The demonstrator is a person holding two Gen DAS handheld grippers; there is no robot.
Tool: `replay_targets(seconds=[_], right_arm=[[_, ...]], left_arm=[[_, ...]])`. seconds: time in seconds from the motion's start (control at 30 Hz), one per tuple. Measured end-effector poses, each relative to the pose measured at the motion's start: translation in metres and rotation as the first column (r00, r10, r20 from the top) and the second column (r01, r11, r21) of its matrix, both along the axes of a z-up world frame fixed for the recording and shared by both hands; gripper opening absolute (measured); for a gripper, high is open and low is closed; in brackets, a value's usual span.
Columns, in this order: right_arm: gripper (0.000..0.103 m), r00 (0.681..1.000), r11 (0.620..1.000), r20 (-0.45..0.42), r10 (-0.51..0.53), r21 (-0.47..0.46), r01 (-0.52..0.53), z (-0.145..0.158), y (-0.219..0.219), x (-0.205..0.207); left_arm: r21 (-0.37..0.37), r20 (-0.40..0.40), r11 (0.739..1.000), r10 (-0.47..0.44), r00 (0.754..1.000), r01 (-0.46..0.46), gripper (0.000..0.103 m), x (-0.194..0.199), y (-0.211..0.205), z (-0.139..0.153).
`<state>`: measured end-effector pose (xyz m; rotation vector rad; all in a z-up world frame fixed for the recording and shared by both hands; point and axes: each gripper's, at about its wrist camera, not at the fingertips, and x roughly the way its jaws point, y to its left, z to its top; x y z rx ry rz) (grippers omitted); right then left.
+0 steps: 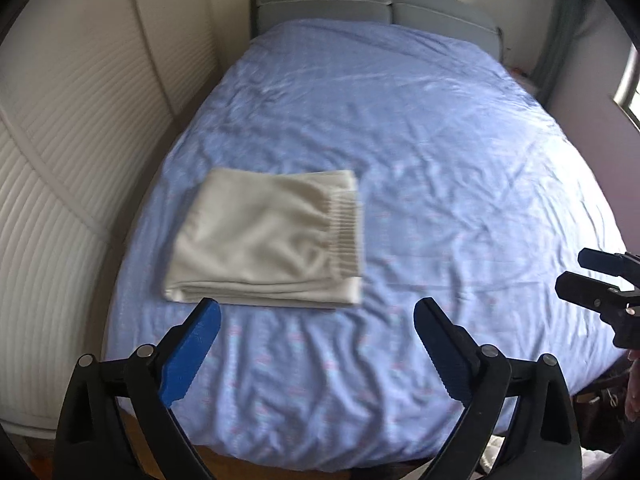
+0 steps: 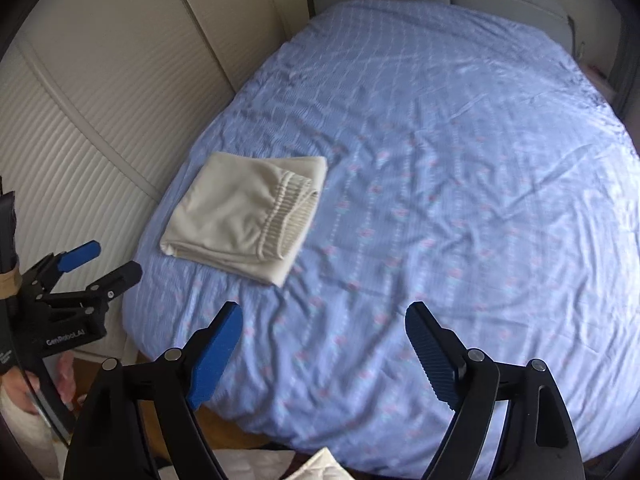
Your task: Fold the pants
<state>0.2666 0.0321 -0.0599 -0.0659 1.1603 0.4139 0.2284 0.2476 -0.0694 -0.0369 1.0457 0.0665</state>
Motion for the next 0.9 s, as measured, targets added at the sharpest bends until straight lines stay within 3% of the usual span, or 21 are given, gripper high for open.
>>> replay_targets(seconds=[0.5,0.9], right_arm=[[0.085,0.981,0.992,0.149,-0.126,0.033,0.122,0.063,-0.210,-0.101],[0.088,0.960,0.985,0.222,-0.172,0.069,0.161,0.098,-0.308,-0.155]], left_arm=[[0.024,0.163,0.997,-0.075,0.984,0.072,0.101,-0.071,-0.196,0.067],[0.050,0.224,0.993,-0.115,0.968,0.107,0.103,-0.128,-0.301,0.103]])
